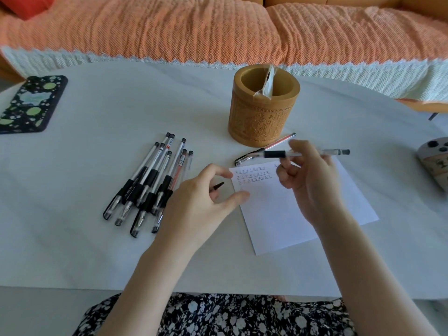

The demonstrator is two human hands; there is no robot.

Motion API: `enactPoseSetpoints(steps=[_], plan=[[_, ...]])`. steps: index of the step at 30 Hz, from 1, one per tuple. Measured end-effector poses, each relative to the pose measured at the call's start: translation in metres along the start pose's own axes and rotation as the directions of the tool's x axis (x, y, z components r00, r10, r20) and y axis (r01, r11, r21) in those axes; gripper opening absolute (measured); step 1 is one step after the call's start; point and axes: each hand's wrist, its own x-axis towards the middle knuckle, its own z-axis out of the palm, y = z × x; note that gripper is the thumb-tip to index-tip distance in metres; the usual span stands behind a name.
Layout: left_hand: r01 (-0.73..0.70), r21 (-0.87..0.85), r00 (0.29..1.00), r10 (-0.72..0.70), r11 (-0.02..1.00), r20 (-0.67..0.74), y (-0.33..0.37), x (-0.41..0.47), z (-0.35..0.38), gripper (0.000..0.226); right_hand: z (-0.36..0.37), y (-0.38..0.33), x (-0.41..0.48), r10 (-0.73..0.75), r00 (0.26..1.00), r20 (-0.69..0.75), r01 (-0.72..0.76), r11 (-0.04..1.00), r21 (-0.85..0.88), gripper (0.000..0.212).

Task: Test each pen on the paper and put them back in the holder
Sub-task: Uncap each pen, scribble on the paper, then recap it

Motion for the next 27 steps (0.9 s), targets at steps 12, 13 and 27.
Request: enactPoseSetpoints(steps=[12,13,27], plan=[[-0.030,0.294,0.997,0.008,0.955,0.074,0.005,-0.002,0.013,0.047,0.014,0.026,-0.005,-0.150,0.988,-0.038,0.109,0.848,-0.519,0.048],[-0.032,0.295,0.997,0.010,0.955,0.074,0.005,-0.003,0.013,0.047,0.015,0.029,-0.006,-0.173,0.984,-0.049,0.121,0.838,-0.532,0.049],[-0.014,0.300,0.997,-0.011,0.954,0.082,0.004,-0.004,0.014,0.047,0.013,0.042,-0.005,-0.314,0.948,-0.053,0.212,0.747,-0.629,0.036]])
